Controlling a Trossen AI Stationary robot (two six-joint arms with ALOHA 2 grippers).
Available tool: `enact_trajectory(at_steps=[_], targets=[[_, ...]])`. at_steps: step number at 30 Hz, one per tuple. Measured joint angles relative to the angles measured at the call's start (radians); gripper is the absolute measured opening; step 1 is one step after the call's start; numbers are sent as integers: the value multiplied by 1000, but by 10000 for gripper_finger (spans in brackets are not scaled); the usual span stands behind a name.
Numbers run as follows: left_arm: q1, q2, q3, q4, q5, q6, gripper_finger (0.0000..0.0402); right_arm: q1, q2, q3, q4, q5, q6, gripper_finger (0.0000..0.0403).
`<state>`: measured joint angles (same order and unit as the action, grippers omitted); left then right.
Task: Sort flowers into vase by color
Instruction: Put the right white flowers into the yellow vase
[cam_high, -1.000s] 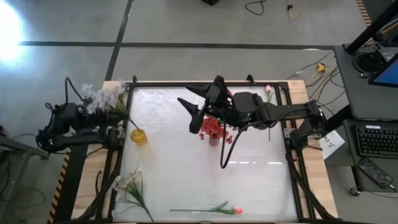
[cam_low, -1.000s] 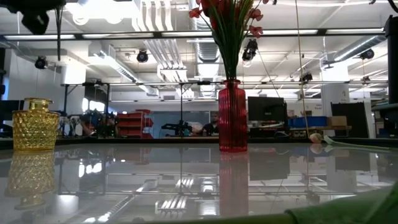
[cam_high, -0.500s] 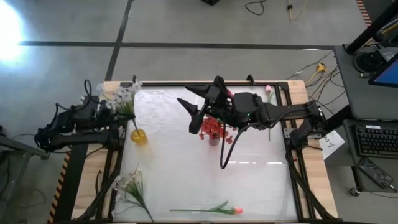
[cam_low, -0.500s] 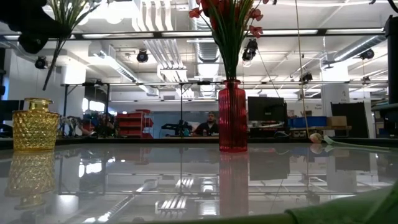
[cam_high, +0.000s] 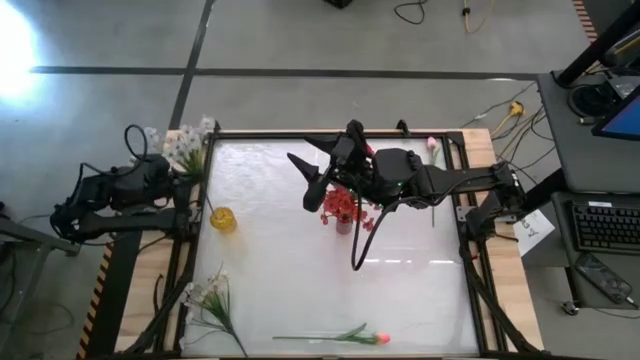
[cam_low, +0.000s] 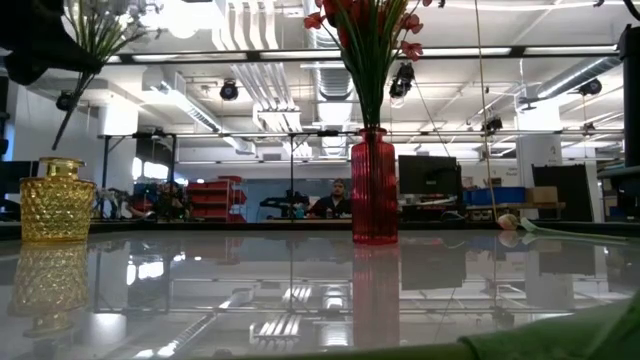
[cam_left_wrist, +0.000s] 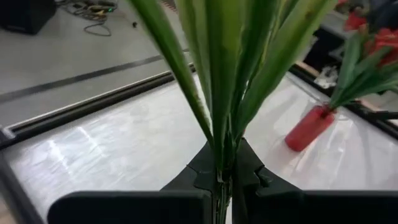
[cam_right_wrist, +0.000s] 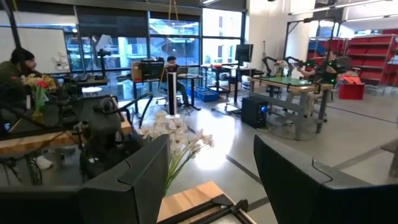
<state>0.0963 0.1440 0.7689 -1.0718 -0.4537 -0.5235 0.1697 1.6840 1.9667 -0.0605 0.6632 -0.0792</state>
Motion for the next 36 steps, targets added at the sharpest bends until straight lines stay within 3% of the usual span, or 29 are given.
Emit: enact_trajectory(at_steps=[11,27,36], targets=[[0,45,-71,99,-17,-41,0,0,0,0,15,3,-9,224],[-1,43,-82,17,8,-138,0,0,0,0,14,19,-34,224],[-1,26,-183,110,31,-185,0,0,-1,0,15,19,-44,224]])
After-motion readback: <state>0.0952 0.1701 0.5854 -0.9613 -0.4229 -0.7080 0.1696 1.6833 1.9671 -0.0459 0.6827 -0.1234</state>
